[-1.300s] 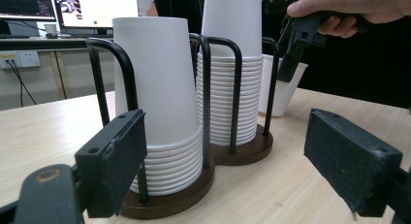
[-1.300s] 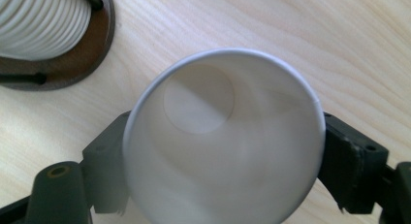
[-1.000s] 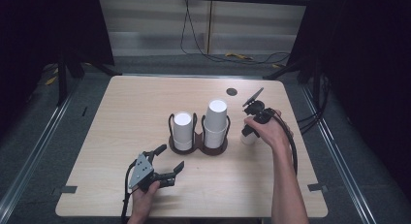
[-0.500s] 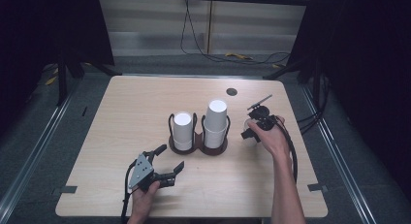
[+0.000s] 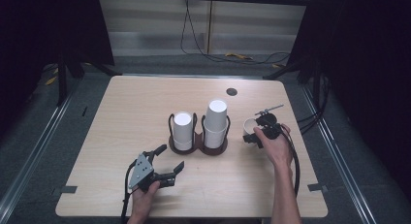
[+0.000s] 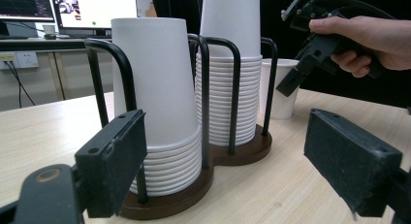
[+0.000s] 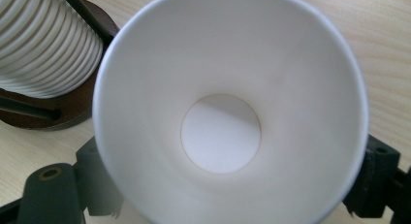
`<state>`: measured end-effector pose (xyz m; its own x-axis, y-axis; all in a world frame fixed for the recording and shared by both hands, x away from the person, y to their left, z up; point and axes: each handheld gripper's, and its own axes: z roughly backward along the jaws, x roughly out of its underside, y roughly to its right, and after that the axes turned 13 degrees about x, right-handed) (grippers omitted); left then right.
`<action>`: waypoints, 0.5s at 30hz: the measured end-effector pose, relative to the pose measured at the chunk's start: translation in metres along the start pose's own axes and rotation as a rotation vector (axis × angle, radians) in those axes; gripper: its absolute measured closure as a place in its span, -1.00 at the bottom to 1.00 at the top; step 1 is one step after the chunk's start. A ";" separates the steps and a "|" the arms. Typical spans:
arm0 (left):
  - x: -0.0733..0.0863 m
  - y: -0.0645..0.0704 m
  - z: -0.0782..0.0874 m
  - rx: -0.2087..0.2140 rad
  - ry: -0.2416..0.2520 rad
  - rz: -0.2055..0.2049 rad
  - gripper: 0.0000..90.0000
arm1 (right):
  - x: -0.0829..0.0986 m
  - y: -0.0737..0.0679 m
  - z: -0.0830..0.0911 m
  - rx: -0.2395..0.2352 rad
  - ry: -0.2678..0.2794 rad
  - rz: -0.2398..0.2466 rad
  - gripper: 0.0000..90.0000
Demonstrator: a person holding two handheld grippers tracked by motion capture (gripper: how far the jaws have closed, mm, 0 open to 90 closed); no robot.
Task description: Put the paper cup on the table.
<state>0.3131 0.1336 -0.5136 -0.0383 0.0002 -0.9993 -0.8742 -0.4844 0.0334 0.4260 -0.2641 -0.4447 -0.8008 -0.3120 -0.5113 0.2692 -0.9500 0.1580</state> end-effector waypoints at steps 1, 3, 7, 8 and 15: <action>0.000 0.000 0.000 0.000 0.000 0.000 -0.66 | 0.002 0.000 0.000 0.007 0.005 -0.005 -0.66; 0.000 0.000 0.000 0.000 0.000 0.001 -0.66 | 0.006 -0.001 0.001 0.000 0.021 -0.017 -0.66; 0.000 0.000 0.000 -0.001 0.001 0.002 -0.66 | 0.014 0.000 0.003 0.004 0.050 -0.066 -0.66; 0.000 0.000 0.000 -0.002 0.002 0.003 -0.66 | 0.015 0.000 0.003 0.015 0.050 -0.073 -0.66; 0.000 0.000 0.000 -0.004 0.002 0.003 -0.66 | 0.027 -0.003 0.009 0.023 0.112 -0.124 -0.67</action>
<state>0.3133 0.1334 -0.5137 -0.0400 -0.0035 -0.9992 -0.8721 -0.4879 0.0366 0.3990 -0.2692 -0.4515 -0.7623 -0.1904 -0.6186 0.1586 -0.9816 0.1067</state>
